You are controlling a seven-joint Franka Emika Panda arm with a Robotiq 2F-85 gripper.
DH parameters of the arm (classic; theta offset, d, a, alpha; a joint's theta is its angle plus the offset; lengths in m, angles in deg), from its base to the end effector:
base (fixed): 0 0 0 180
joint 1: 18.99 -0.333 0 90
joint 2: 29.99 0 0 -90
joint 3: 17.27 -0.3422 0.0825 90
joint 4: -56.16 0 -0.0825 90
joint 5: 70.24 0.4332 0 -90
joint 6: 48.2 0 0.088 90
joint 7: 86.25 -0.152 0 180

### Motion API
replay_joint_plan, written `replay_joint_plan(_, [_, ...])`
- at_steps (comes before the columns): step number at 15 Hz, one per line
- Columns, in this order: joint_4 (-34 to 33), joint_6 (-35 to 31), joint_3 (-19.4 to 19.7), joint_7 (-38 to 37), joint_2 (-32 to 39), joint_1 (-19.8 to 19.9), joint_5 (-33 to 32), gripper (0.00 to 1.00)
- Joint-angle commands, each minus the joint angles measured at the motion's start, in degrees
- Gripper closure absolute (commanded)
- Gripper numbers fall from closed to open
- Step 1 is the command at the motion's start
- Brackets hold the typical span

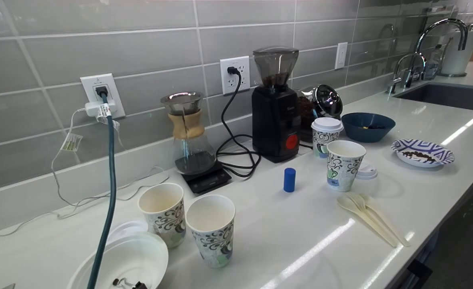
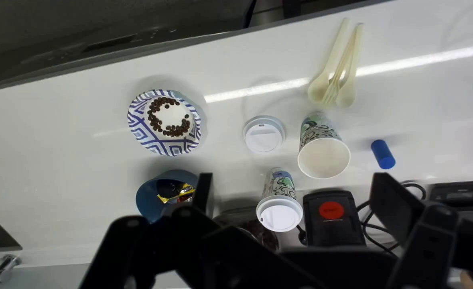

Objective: Put the fork next to the spoon

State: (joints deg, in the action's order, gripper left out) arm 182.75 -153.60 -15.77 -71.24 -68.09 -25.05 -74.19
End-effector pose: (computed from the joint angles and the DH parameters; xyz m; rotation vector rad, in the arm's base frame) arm 0.4127 0.0219 0.6273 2.9843 0.5325 0.4415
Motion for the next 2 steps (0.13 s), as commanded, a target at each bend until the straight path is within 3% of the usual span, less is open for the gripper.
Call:
replay_joint_plan(1, [-0.21, 0.15, -0.15, 0.08, 0.10, 0.19, 0.11, 0.00])
replay_joint_plan(2, [-0.21, 0.14, -0.15, 0.08, 0.10, 0.19, 0.11, 0.00])
